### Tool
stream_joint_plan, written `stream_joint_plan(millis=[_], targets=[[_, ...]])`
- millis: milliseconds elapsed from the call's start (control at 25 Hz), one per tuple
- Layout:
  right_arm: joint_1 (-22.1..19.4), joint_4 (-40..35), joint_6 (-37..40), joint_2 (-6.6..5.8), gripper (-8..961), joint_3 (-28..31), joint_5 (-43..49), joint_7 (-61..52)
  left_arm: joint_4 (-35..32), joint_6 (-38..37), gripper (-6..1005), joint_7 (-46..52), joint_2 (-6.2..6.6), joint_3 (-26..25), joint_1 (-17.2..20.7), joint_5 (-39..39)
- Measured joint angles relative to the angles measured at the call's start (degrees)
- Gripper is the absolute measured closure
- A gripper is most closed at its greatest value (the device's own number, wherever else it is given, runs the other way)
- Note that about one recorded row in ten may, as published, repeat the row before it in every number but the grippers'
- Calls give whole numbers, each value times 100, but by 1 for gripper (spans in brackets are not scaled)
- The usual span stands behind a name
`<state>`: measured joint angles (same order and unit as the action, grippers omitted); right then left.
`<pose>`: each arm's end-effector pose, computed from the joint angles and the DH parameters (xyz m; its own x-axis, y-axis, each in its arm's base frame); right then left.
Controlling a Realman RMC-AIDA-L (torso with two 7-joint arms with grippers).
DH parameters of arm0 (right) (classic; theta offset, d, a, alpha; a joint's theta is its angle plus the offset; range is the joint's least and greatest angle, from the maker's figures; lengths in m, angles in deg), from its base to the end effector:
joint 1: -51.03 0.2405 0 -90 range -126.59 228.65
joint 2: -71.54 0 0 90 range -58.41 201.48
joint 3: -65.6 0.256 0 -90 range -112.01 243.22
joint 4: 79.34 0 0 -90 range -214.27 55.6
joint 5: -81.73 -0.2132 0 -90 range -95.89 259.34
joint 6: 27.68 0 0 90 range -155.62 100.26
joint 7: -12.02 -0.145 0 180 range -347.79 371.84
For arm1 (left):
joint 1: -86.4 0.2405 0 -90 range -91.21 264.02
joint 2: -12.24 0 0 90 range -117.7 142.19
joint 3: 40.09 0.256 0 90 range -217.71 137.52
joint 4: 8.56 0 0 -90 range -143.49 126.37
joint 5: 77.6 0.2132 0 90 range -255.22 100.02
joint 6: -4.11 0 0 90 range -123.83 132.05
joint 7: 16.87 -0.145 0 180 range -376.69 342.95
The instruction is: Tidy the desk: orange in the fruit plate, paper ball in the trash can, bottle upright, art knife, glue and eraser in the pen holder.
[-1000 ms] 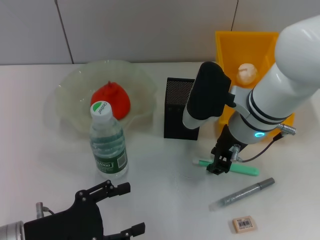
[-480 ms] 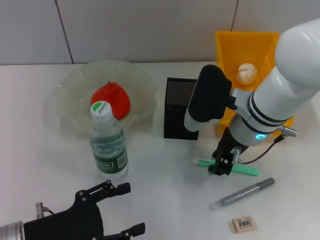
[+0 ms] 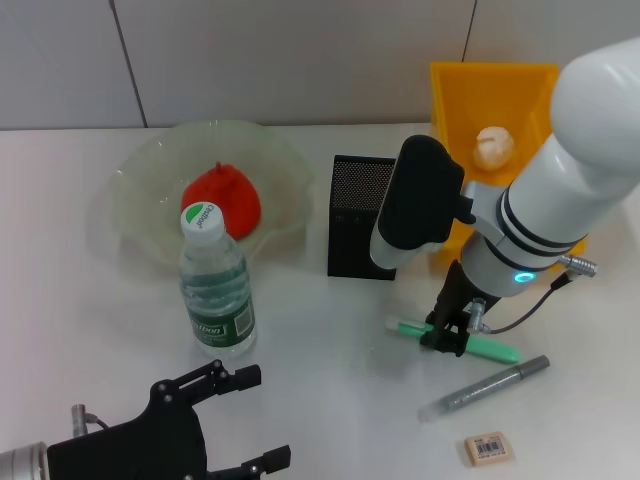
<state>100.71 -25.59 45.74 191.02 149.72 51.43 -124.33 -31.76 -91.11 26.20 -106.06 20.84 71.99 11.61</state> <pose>0.1605 0.3845 -0.0799 0.8142 -0.3011 0.4963 -0.1509 -0.9354 -0.3198 -0.2995 0.2221 -0.0443 0.7578 0.0742 0.6483 0.2654 -0.9427 -0.2024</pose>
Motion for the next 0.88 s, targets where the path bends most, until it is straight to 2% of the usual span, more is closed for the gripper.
stream_joint_plan(millis=[160,320,560,600,640,680,760,800,880], targets=[[-51,231,163,-15,784,72,-58,3,-12,-14,173,0,0,0,0,0],[-154,692,505,-30,782,288,-308,56,-41,-61,172,34,0,-11,0,0],[-388,1781,1275,-32,780,1242,-768,188,-44,-109,172,37,0,-33,1,0],[-500,2221,1524,-35,779,1717,-1094,259,-44,-114,172,38,0,-36,0,0],[-500,2221,1524,-35,779,1717,-1094,259,-44,-114,172,38,0,-36,0,0],[-653,2564,1575,-39,779,2116,-1427,376,-44,-123,172,39,0,-40,0,0],[-765,2724,1540,-40,778,2310,-1602,475,-44,-126,173,40,0,-40,0,0],[-993,2959,1301,-40,778,2603,-1919,671,-44,-126,173,40,0,-40,-2,0],[-1121,3021,1117,-35,777,2709,-2090,811,-45,-128,173,41,0,-40,-7,0]])
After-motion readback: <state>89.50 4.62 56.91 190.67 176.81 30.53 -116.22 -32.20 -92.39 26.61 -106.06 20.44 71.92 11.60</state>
